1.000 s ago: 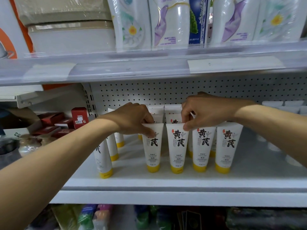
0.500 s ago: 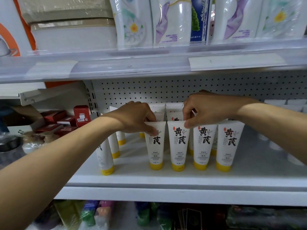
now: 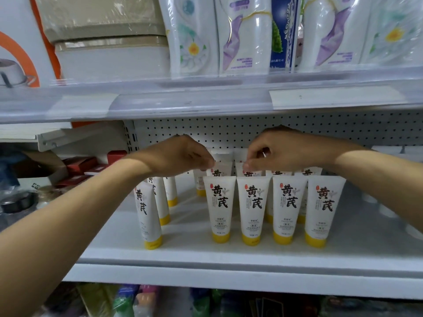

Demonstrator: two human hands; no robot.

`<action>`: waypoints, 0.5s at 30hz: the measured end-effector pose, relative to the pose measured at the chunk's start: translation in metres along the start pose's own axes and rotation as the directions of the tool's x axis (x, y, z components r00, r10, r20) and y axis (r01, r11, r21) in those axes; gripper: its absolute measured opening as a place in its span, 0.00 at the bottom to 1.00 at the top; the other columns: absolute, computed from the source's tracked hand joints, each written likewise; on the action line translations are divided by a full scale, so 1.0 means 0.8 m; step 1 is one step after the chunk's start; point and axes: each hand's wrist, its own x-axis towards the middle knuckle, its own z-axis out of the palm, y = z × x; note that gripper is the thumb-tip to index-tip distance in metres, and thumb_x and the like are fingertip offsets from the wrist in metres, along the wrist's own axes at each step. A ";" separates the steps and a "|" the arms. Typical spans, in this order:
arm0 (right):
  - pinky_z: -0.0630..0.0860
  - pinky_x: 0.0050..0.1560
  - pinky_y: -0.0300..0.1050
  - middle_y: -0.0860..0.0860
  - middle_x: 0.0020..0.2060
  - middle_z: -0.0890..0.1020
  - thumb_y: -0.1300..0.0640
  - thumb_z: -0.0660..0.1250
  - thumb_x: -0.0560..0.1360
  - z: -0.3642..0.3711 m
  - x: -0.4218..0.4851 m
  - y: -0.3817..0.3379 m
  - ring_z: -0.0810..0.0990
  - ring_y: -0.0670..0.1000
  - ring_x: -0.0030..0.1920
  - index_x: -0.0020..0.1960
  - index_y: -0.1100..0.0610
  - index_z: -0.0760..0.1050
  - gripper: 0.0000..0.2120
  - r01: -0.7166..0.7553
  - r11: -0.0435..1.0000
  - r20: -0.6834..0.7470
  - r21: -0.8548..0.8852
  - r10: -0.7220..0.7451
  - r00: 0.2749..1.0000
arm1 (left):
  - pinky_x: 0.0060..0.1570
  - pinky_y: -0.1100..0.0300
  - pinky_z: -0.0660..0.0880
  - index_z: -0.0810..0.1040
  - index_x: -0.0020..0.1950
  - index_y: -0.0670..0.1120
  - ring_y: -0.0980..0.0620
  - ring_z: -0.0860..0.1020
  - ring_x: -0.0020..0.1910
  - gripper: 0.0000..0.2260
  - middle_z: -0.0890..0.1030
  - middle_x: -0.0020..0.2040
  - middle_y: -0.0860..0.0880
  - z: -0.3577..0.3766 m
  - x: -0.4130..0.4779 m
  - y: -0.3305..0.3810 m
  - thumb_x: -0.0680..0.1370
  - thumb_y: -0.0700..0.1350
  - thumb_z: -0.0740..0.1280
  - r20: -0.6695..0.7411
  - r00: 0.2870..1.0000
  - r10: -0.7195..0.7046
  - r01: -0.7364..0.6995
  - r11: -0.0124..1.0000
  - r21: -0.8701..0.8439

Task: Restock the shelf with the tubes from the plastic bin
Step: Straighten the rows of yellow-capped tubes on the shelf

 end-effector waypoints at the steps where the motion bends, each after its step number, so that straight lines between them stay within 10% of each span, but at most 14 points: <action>1: 0.76 0.43 0.43 0.42 0.40 0.82 0.36 0.62 0.74 0.000 0.006 -0.003 0.80 0.48 0.42 0.45 0.44 0.79 0.13 -0.015 1.000 -0.022 0.011 0.015 1.000 | 0.48 0.70 0.69 0.81 0.53 0.62 0.69 0.77 0.50 0.07 0.81 0.49 0.67 -0.009 -0.001 -0.012 0.78 0.55 0.65 -0.041 0.999 -0.012 0.013 1.000 0.010; 8: 0.73 0.57 0.42 0.44 0.49 0.79 0.51 0.64 0.79 0.006 0.073 -0.029 0.78 0.46 0.52 0.58 0.54 0.79 0.11 0.050 0.997 -0.068 0.060 -0.046 0.997 | 0.60 0.62 0.68 0.78 0.60 0.59 0.57 0.75 0.57 0.11 0.78 0.62 0.56 -0.047 0.011 -0.106 0.79 0.49 0.64 -0.130 0.970 -0.208 0.204 0.978 -0.045; 15: 0.74 0.54 0.45 0.54 0.55 0.82 0.51 0.63 0.78 0.012 0.142 -0.024 0.79 0.54 0.54 0.57 0.56 0.79 0.13 0.025 0.999 -0.033 0.034 -0.024 0.999 | 0.64 0.60 0.68 0.76 0.65 0.55 0.57 0.76 0.61 0.19 0.78 0.63 0.55 -0.052 0.033 -0.160 0.76 0.40 0.69 0.087 0.971 -0.224 0.230 0.971 -0.060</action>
